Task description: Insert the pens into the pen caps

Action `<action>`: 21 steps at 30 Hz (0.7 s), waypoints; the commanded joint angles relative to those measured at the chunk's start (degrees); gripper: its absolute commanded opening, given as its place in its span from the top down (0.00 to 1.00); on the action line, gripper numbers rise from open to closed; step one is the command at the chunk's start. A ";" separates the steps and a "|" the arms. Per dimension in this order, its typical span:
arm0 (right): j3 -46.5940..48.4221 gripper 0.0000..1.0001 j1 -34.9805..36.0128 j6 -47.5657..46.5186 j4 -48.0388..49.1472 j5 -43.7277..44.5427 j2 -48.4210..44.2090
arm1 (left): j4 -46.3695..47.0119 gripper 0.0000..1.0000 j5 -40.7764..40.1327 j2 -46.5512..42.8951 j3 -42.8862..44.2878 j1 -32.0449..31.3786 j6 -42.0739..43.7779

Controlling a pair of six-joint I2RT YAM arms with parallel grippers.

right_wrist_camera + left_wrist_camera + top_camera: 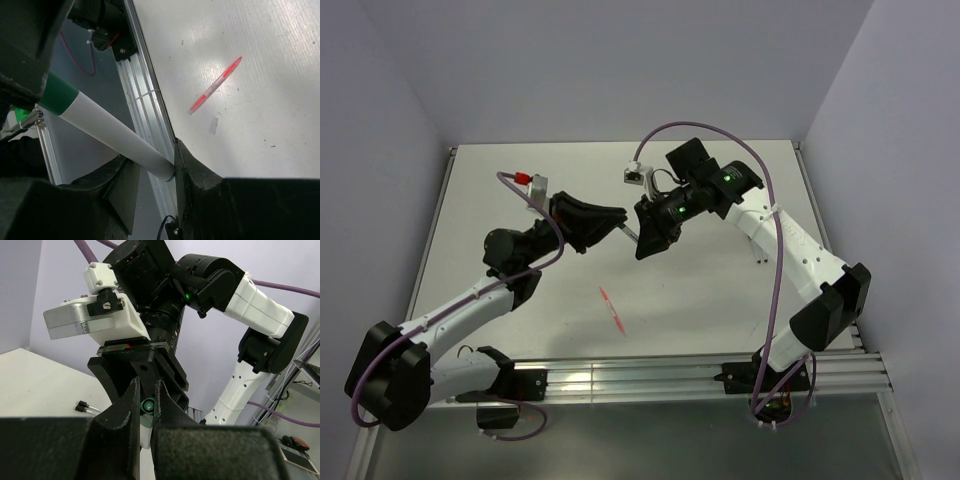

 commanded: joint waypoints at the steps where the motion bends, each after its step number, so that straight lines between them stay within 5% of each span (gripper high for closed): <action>1: 9.00 1.00 -1.83 8.14 35.89 -3.95 -0.68 | -17.37 1.00 34.07 3.81 -3.92 -9.03 -7.10; 8: 6.36 1.00 -1.83 8.14 35.80 -4.56 -2.44 | -16.91 1.00 33.97 8.02 0.56 -1.73 -11.68; 16: 3.19 1.00 -1.83 10.60 35.53 -4.56 -4.99 | -4.00 1.00 35.03 14.44 4.17 5.48 -23.54; 19: 2.58 0.86 -1.91 11.74 35.53 -4.21 -5.17 | -1.90 1.00 34.85 15.15 5.40 5.66 -24.85; 21: 2.40 0.65 -1.83 12.36 35.53 -4.04 -5.17 | -2.76 1.00 35.20 15.67 6.89 5.74 -24.60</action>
